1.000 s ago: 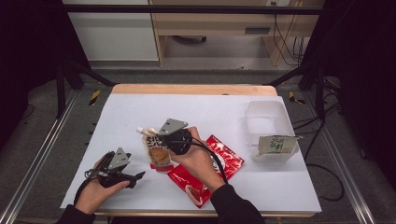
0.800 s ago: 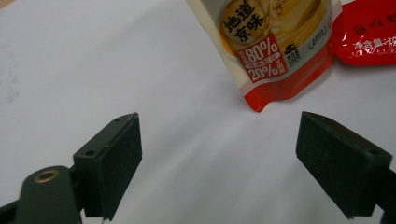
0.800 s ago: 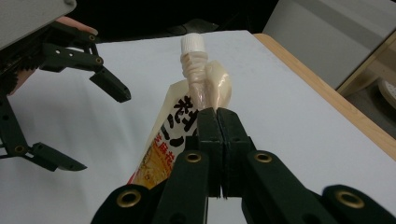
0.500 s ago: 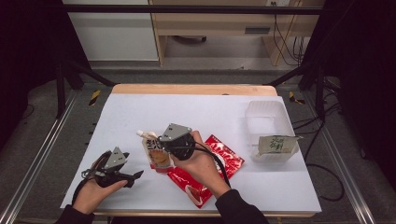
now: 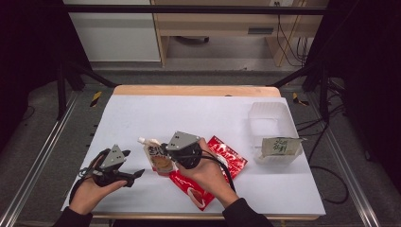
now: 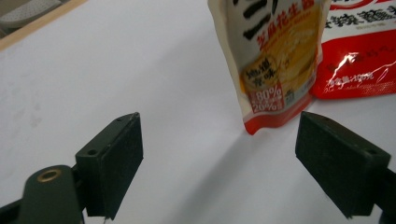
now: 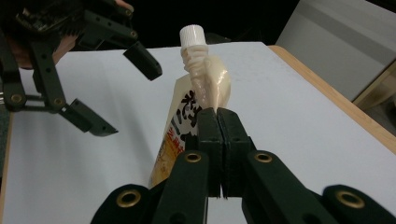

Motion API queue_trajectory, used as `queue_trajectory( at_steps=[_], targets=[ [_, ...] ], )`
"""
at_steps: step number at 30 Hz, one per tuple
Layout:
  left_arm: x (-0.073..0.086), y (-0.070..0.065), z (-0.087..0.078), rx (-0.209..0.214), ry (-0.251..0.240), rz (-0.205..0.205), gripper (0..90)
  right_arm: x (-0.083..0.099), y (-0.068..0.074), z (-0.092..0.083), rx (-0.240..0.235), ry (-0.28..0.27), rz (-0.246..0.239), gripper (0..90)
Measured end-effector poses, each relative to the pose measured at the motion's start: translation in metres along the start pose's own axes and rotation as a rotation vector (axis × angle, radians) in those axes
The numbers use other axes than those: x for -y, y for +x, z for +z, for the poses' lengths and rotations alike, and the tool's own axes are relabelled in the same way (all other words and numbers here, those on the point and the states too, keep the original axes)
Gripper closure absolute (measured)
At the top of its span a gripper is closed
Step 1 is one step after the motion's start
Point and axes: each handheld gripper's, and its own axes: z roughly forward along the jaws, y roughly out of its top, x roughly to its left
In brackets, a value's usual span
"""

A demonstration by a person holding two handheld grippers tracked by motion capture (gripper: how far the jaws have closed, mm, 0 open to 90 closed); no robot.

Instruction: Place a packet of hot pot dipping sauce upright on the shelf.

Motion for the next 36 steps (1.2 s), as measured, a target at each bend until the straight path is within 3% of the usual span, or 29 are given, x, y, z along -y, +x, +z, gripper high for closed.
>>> queue_trajectory(
  at_steps=[3, 9, 15, 21, 24, 26, 29, 33, 36],
  targets=[
    [-0.007, 0.003, -0.003, 0.007, -0.002, 0.005, 15.8, 0.001, 0.001, -0.001, -0.005, -0.006, -0.002, 89.5],
    [-0.037, 0.010, -0.017, 0.016, -0.011, 0.062, 18.3, 0.003, 0.005, -0.004, -0.026, -0.025, 0.001, 89.5],
    [-0.052, 0.014, -0.019, 0.027, -0.019, 0.068, 20.1, 0.003, 0.007, -0.005, -0.048, -0.028, -0.008, 89.4],
    [-0.066, 0.010, -0.011, 0.091, 0.003, 0.123, 24.9, 0.001, 0.011, -0.007, -0.068, -0.019, -0.021, 89.0],
    [-0.068, 0.007, -0.006, 0.113, 0.021, 0.156, 32.8, 0.001, 0.011, -0.007, -0.066, -0.014, -0.019, 88.9],
    [-0.070, 0.006, -0.005, 0.117, 0.030, 0.176, 47.1, 0.001, 0.010, -0.007, -0.064, -0.012, -0.021, 88.8],
    [-0.070, 0.004, -0.004, 0.121, 0.031, 0.180, 55.7, 0.002, 0.009, -0.008, -0.058, -0.006, -0.022, 88.6],
    [-0.070, 0.005, -0.005, 0.148, 0.007, 0.150, 67.3, 0.004, 0.007, -0.009, -0.045, 0.005, -0.018, 88.3],
    [-0.071, 0.001, -0.005, 0.176, -0.002, 0.154, 70.2, 0.006, 0.005, -0.011, -0.037, 0.019, -0.013, 87.7]
  ],
)
